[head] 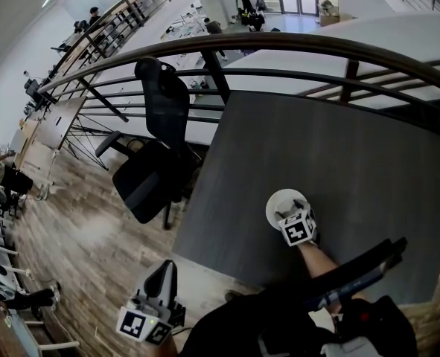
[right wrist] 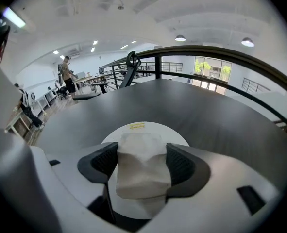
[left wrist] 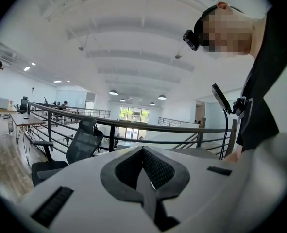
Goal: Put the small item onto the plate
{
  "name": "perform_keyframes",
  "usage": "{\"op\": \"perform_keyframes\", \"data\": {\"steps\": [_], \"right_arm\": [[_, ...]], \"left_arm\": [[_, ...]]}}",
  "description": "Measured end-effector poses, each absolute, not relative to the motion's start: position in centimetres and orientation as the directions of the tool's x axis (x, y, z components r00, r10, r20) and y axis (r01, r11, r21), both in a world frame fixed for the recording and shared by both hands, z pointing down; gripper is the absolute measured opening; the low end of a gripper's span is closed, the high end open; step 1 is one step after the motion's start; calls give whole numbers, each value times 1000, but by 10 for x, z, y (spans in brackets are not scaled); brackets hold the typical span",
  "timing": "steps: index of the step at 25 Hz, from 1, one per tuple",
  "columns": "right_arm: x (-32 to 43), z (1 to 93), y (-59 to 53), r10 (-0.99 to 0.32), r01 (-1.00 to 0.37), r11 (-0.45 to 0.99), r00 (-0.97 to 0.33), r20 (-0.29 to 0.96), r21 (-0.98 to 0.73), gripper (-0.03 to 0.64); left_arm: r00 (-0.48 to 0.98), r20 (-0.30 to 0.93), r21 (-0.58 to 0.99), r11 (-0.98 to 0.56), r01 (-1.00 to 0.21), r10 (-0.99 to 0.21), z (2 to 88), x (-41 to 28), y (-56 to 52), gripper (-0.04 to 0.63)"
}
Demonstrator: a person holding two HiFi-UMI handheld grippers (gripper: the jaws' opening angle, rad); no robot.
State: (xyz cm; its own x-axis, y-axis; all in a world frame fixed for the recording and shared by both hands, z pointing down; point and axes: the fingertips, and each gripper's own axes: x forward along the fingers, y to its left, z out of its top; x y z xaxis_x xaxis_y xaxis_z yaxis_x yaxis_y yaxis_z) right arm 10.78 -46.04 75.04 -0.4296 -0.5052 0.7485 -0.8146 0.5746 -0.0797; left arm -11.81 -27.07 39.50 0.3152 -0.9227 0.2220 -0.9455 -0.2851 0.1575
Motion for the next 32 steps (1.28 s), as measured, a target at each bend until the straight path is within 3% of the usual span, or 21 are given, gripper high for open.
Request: {"op": "perform_keyframes", "data": {"steps": [12, 18, 30, 32], "right_arm": [[102, 760, -464, -497, -777, 629, -386, 777, 16, 311], [102, 757, -462, -497, -773, 634, -397, 772, 11, 311], [86, 680, -472, -630, -804, 595, -477, 612, -14, 310], [84, 661, -470, -649, -807, 590, -498, 575, -34, 220]], "left_arm": [[338, 164, 179, -310, -934, -927, 385, -114, -276, 3], [314, 223, 123, -293, -948, -923, 402, -125, -267, 3], [396, 200, 154, -370, -916, -896, 413, -116, -281, 3], [415, 200, 158, -389, -908, -888, 417, -111, -282, 3]]}}
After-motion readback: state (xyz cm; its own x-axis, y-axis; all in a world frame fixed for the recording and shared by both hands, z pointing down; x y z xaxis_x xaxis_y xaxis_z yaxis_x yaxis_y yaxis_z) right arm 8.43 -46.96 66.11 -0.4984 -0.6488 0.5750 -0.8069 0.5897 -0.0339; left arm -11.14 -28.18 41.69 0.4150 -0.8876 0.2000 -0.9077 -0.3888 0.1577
